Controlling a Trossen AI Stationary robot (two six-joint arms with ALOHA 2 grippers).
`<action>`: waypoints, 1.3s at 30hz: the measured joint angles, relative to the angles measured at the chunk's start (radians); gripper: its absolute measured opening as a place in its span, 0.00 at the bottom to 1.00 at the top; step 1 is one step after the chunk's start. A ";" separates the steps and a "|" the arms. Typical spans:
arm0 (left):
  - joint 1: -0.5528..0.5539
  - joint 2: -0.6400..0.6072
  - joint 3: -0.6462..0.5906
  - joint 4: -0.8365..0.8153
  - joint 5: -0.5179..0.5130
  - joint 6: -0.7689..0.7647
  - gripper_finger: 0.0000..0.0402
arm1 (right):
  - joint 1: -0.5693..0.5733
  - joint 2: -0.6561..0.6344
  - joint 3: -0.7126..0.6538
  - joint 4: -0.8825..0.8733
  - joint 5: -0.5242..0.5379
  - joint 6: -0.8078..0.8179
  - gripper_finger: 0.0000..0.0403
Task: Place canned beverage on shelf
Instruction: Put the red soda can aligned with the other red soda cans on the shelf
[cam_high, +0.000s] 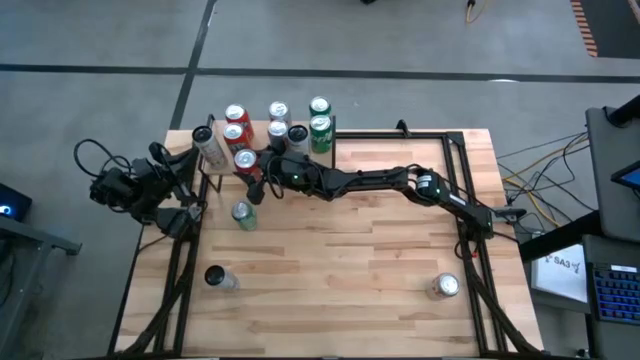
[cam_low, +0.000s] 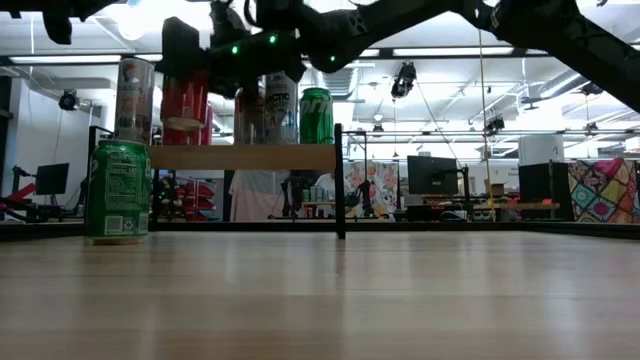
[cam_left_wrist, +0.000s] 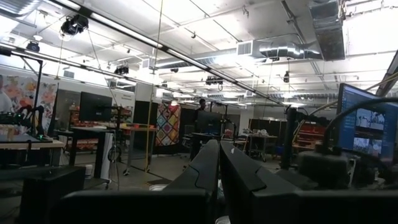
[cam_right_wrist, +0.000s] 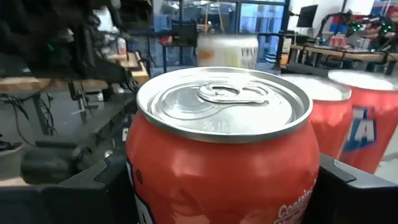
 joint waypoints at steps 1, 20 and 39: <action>0.000 0.000 0.000 -0.002 0.000 0.000 0.00 | -0.002 0.004 0.000 -0.002 0.002 0.002 0.71; 0.000 0.000 0.000 -0.008 0.000 0.000 0.00 | -0.014 0.014 -0.001 -0.009 0.030 0.004 0.71; 0.000 0.000 0.000 -0.034 0.000 -0.018 0.00 | -0.004 0.011 -0.001 -0.014 0.055 -0.004 0.73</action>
